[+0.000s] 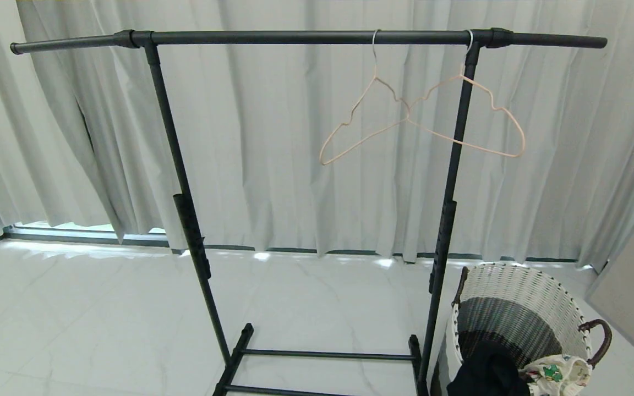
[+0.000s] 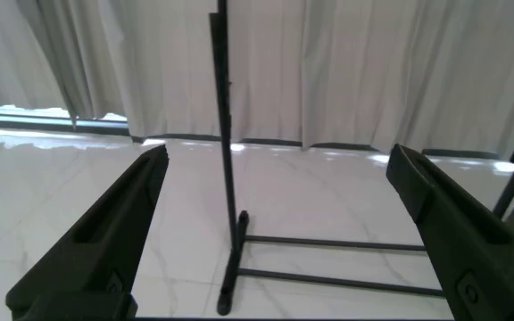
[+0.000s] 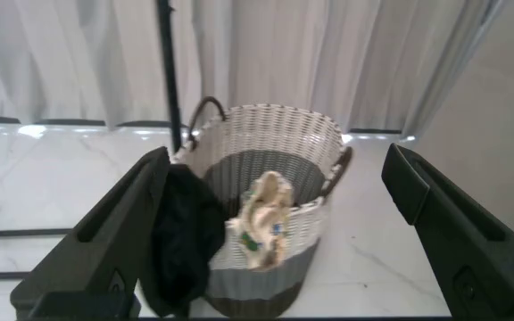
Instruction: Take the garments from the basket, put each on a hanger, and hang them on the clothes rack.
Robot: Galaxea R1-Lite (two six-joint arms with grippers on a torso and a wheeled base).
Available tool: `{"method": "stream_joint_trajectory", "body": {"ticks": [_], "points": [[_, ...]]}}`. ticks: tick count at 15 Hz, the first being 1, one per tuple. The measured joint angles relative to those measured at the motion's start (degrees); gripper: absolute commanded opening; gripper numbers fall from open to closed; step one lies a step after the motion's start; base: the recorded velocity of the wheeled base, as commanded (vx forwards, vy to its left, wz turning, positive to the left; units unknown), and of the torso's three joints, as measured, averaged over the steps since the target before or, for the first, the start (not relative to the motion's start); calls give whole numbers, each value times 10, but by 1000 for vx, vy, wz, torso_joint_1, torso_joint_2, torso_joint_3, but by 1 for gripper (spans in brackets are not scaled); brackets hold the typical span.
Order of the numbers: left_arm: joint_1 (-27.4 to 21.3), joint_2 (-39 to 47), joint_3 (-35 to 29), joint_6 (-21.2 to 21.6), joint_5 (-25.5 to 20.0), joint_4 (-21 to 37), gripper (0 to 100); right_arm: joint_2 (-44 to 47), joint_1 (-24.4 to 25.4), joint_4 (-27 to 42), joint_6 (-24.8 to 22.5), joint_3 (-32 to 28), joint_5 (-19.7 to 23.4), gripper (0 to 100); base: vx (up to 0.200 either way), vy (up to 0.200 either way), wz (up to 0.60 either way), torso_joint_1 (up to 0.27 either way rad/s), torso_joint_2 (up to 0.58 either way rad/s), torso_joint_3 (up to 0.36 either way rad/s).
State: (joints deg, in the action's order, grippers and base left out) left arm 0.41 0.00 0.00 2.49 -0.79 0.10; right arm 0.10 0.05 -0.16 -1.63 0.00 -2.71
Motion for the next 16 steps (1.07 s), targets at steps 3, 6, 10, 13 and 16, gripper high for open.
{"method": "stream_joint_trajectory", "body": {"ticks": [3,6,10,13,16], "points": [[0,0,0,1,0,0,100,0,0,0,0,0,0,100,0,0,0,0,0,0],[0,0,0,-1,0,0,100,0,0,0,0,0,0,100,0,0,0,0,0,0],[0,0,0,-2,1,0,100,0,0,0,1,0,0,100,0,0,0,0,0,0],[0,0,0,-3,1,0,100,0,0,0,25,0,-1,100,133,-133,0,-3,6,3],[0,0,0,-7,1,0,100,0,0,0,27,0,-1,100,67,-67,0,1,2,2]]}}
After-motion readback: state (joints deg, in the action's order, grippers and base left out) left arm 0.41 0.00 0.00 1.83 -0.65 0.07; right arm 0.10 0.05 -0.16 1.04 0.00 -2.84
